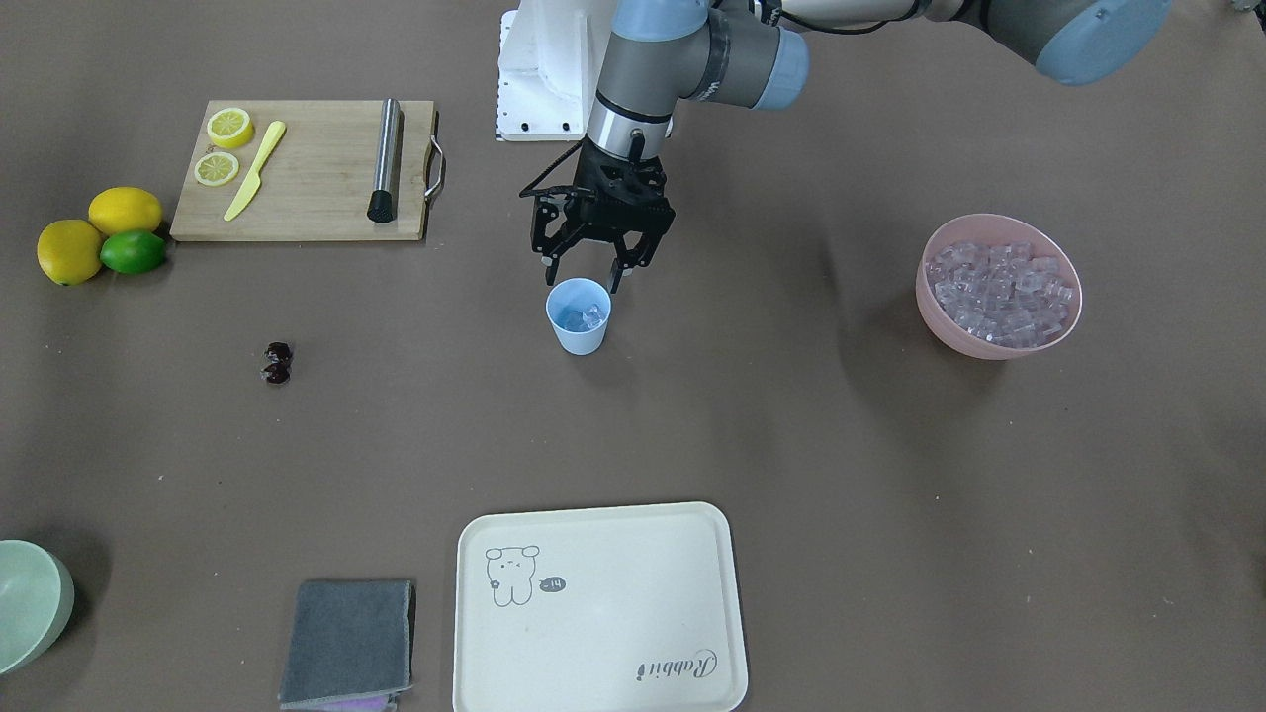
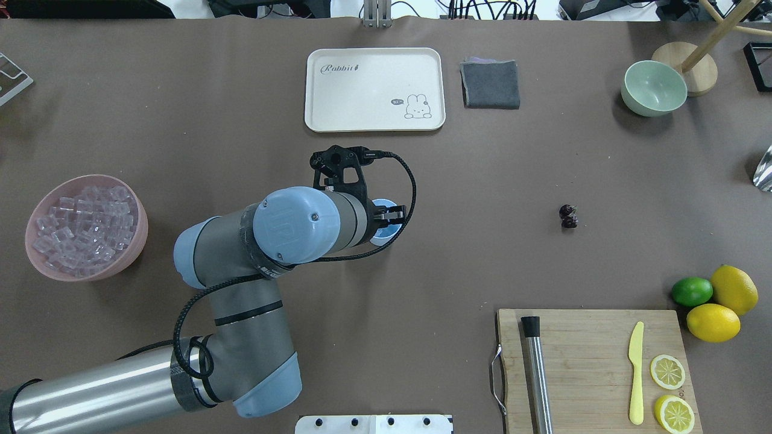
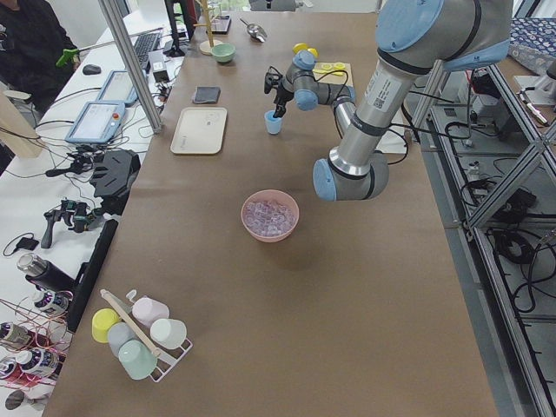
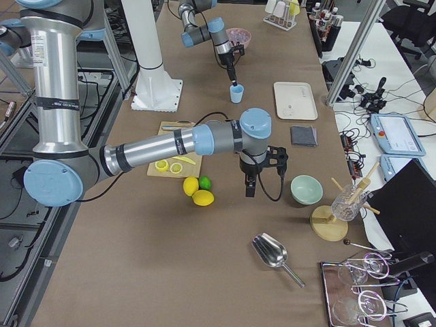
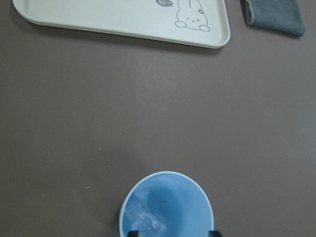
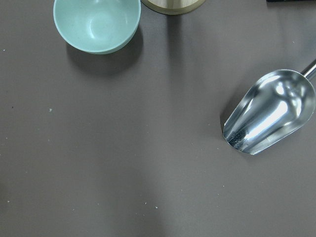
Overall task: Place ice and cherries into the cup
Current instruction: 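Raise the left gripper away from the cup while the right gripper moves over the cherries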
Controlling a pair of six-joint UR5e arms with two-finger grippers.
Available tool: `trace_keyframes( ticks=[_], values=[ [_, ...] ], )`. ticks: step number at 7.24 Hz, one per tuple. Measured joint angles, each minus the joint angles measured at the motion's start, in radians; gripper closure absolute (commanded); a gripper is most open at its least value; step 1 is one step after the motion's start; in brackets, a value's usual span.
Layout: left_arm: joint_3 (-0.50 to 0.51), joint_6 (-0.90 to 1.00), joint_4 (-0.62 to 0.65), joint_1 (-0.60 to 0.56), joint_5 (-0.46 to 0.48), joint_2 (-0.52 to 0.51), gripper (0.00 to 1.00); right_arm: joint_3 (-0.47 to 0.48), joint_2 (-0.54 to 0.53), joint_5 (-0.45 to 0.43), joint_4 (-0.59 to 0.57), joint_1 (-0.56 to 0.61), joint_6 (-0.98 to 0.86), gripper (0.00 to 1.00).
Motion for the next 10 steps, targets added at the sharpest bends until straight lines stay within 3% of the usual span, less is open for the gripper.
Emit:
trace_keyframes(
  ticks=[3, 5, 10],
  values=[
    [-0.006, 0.118, 0.022, -0.056, 0.063, 0.026, 0.02, 0.007, 0.062, -0.001, 0.001, -0.069, 0.034, 0.00],
    [-0.052, 0.309, 0.025, -0.133, 0.089, 0.073, 0.02, 0.014, 0.134, -0.008, 0.002, -0.176, 0.133, 0.00],
    [-0.167, 0.454, 0.024, -0.370, -0.180, 0.198, 0.02, 0.011, 0.170, -0.101, 0.138, -0.396, 0.416, 0.00]
  ],
)
